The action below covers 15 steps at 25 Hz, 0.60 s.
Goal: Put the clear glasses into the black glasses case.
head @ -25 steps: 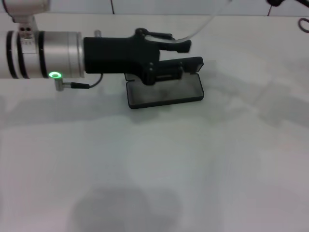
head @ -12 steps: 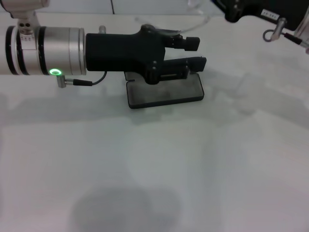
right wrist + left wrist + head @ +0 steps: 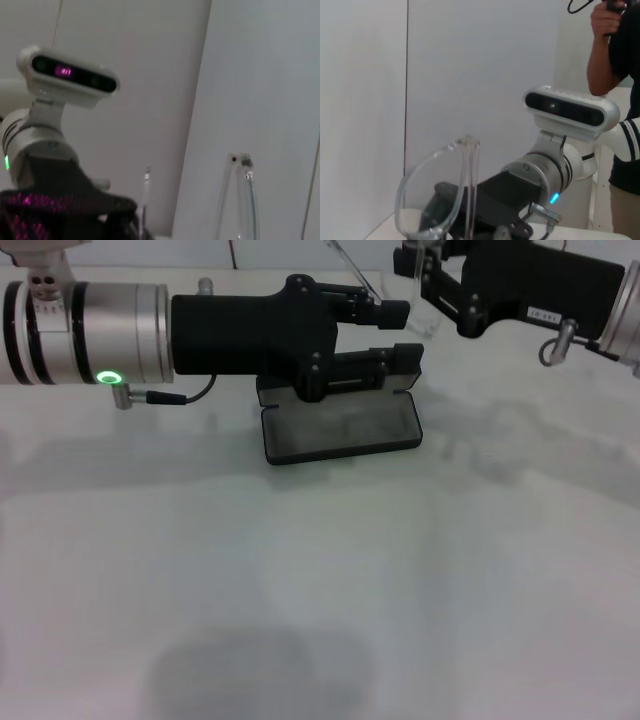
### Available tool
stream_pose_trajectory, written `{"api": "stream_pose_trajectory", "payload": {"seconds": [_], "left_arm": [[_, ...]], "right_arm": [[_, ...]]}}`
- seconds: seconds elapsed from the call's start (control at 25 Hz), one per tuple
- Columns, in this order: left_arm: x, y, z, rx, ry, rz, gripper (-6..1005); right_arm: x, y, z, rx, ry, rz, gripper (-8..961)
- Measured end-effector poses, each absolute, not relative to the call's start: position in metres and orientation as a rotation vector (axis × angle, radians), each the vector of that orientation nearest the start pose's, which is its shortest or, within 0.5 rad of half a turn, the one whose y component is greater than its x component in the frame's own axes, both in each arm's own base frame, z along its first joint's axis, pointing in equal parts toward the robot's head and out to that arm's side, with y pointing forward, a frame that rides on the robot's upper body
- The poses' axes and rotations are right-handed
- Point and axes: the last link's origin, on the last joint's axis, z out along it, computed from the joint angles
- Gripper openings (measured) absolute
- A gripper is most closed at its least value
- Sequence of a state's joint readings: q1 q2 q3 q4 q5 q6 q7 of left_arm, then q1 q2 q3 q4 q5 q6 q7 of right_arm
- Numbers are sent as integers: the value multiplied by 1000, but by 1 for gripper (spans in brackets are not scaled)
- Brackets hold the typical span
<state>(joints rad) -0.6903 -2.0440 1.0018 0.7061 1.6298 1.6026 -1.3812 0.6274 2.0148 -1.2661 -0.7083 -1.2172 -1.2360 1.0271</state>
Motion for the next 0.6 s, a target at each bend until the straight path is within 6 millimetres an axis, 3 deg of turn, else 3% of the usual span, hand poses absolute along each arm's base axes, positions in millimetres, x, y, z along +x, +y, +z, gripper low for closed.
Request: {"api": "stream_pose_trajectory", "payload": {"seconds": [0.6], "left_arm": [[-151,364,4,-2870,-159,-988,488]], "right_arm": [[158,392,-4,-2574,-61,845,187]]}}
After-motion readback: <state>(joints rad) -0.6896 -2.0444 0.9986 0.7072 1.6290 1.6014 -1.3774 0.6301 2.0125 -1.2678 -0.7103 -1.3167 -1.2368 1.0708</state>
